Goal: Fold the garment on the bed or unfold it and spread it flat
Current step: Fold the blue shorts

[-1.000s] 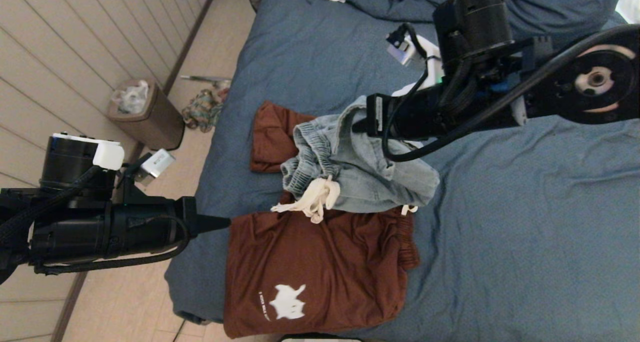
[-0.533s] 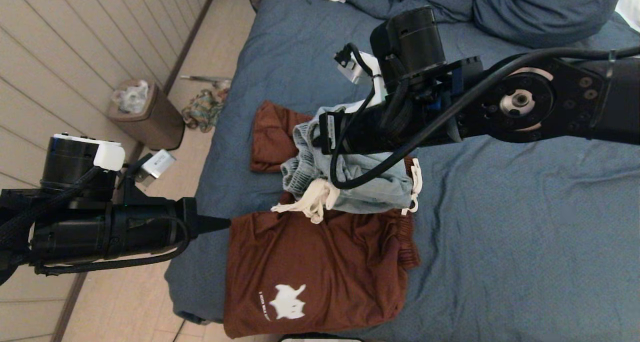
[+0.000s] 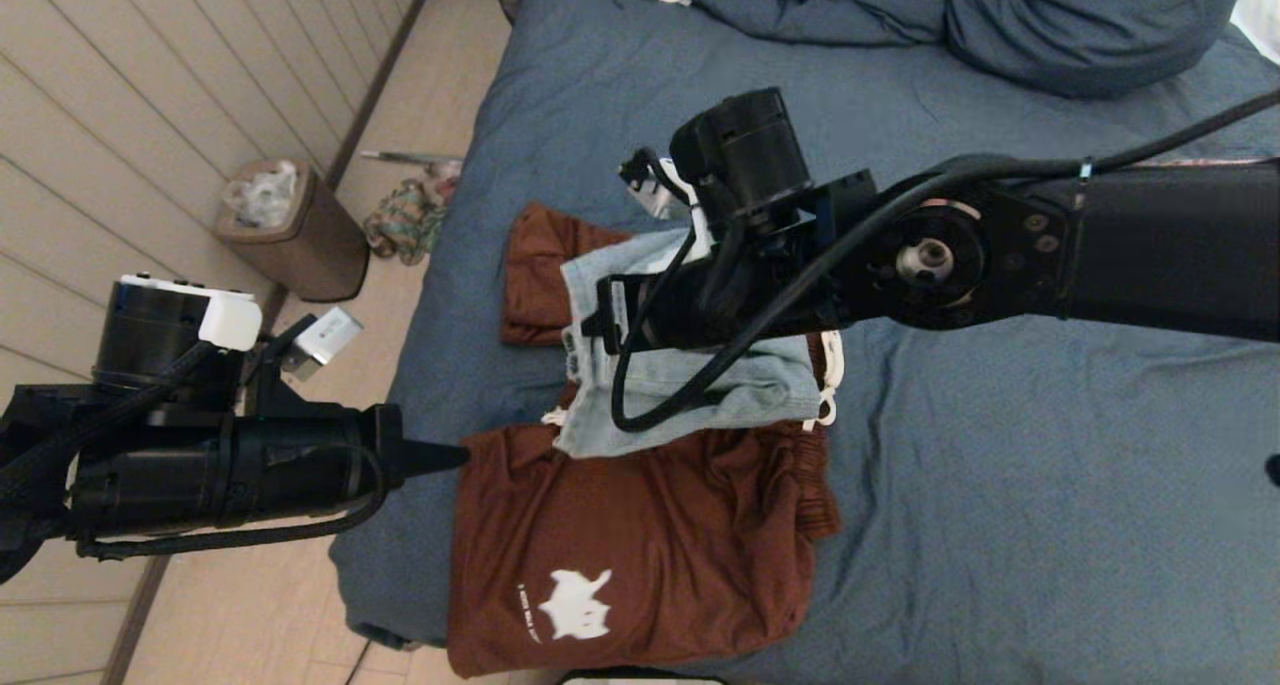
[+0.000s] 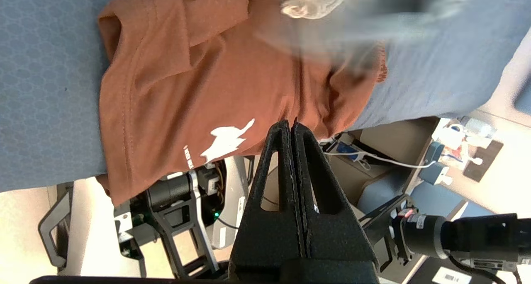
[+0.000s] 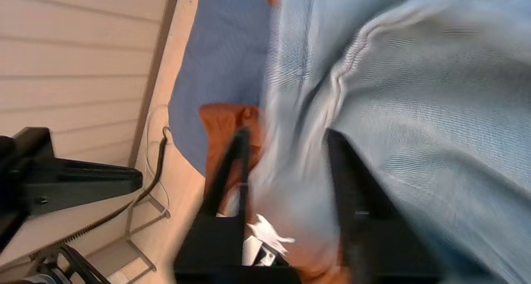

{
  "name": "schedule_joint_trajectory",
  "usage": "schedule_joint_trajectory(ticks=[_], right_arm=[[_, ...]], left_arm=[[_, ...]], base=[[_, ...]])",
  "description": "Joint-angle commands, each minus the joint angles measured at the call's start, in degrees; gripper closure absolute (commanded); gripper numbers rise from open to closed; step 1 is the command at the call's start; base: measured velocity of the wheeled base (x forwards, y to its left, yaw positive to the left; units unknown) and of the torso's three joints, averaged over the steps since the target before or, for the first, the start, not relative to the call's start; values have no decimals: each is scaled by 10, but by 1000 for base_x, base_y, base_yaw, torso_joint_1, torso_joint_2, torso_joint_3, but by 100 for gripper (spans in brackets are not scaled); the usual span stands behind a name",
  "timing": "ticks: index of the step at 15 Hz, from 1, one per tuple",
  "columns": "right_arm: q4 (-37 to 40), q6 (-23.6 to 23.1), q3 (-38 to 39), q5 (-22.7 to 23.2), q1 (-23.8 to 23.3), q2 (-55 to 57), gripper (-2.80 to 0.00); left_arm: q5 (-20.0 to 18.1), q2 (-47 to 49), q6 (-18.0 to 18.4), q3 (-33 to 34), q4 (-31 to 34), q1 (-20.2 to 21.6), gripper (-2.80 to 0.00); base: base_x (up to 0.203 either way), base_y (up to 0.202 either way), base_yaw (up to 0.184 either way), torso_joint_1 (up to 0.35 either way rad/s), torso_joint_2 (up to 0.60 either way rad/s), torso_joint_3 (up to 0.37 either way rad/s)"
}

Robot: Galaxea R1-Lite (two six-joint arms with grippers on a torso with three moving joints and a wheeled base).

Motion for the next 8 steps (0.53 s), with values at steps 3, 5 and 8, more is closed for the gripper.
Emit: schedule_joint_trajectory(ticks=[3, 5, 8], right_arm=[[-3, 1, -4, -1, -1, -4, -280], [-2, 3, -10, -1, -8, -31, -280], [3, 3, -5, -9, -70, -69, 0]], left_arm=[[-1, -1, -2, 2, -1, 0, 0], [-1, -2, -3, 3, -5, 0, 0], [0, -1, -3, 7, -16, 0, 0]], base=[[0, 0, 0, 0, 0, 0], [0, 0, 0, 0, 0, 0], [0, 0, 0, 0, 0, 0]])
